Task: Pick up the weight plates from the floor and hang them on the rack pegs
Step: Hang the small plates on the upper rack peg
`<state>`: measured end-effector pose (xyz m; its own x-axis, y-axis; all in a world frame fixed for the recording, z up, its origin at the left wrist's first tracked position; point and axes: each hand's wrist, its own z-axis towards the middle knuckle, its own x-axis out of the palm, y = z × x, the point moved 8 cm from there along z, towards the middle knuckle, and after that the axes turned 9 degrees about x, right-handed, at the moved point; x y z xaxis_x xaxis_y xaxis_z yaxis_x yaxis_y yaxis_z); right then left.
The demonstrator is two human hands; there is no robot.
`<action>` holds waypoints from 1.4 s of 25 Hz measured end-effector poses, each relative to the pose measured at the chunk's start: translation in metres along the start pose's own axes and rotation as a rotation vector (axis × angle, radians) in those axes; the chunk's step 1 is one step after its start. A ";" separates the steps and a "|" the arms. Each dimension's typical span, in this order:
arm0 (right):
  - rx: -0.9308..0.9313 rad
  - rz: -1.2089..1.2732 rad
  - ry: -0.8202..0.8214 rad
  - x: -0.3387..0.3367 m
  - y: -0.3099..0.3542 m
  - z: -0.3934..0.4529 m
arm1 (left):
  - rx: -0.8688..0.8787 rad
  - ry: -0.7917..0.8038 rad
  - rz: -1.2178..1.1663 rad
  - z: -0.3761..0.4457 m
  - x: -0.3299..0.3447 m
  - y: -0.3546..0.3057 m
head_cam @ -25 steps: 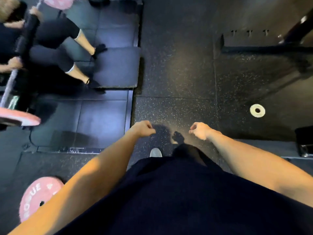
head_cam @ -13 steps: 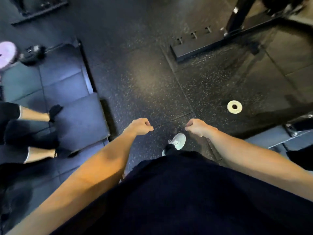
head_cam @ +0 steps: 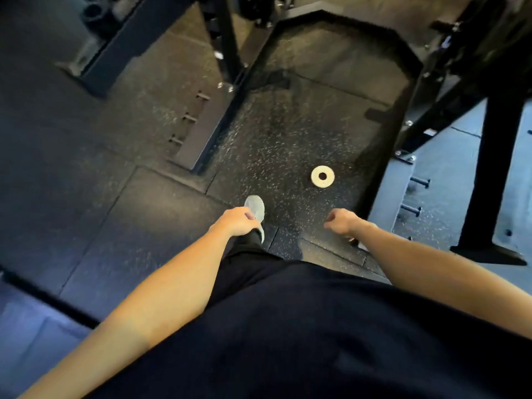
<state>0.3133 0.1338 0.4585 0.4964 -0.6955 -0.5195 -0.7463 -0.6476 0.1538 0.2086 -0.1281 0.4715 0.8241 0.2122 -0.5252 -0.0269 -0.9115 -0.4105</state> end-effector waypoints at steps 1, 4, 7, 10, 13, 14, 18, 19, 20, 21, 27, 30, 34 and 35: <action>0.035 0.037 -0.013 -0.011 0.004 0.012 | 0.043 0.024 0.058 0.027 -0.022 -0.011; 0.161 0.206 -0.055 -0.045 0.014 0.038 | 0.160 0.116 0.203 0.098 -0.081 -0.053; 0.261 0.352 -0.089 -0.083 0.018 0.051 | 0.246 0.175 0.313 0.151 -0.123 -0.104; 0.343 0.477 -0.089 -0.111 0.012 0.062 | 0.293 0.214 0.365 0.188 -0.141 -0.149; 0.405 0.538 -0.087 -0.135 -0.004 0.088 | 0.295 0.276 0.368 0.225 -0.138 -0.189; 0.425 0.569 -0.089 -0.141 -0.012 0.099 | 0.289 0.283 0.371 0.239 -0.134 -0.199; 0.469 0.657 -0.085 -0.147 -0.046 0.163 | 0.249 0.286 0.378 0.307 -0.105 -0.219; 0.485 0.690 -0.085 -0.142 -0.056 0.189 | 0.239 0.284 0.373 0.332 -0.092 -0.221; 0.502 0.735 -0.084 -0.135 -0.066 0.218 | 0.227 0.287 0.365 0.361 -0.078 -0.221; 0.517 0.782 -0.080 -0.124 -0.074 0.250 | 0.213 0.296 0.361 0.391 -0.061 -0.219; 0.595 0.850 -0.052 -0.045 -0.125 0.455 | 0.091 0.289 0.306 0.579 0.061 -0.161; 0.585 0.831 -0.032 0.005 -0.139 0.561 | 0.051 0.273 0.317 0.668 0.126 -0.127; 0.529 0.765 -0.009 0.057 -0.143 0.672 | 0.063 0.210 0.247 0.766 0.191 -0.104; 0.524 0.771 0.003 0.068 -0.142 0.692 | 0.063 0.193 0.220 0.783 0.204 -0.098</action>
<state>0.1462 0.3935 -0.1806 -0.2187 -0.8763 -0.4293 -0.9748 0.2162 0.0553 -0.0640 0.2810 -0.1793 0.8865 -0.0647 -0.4581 -0.2472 -0.9032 -0.3509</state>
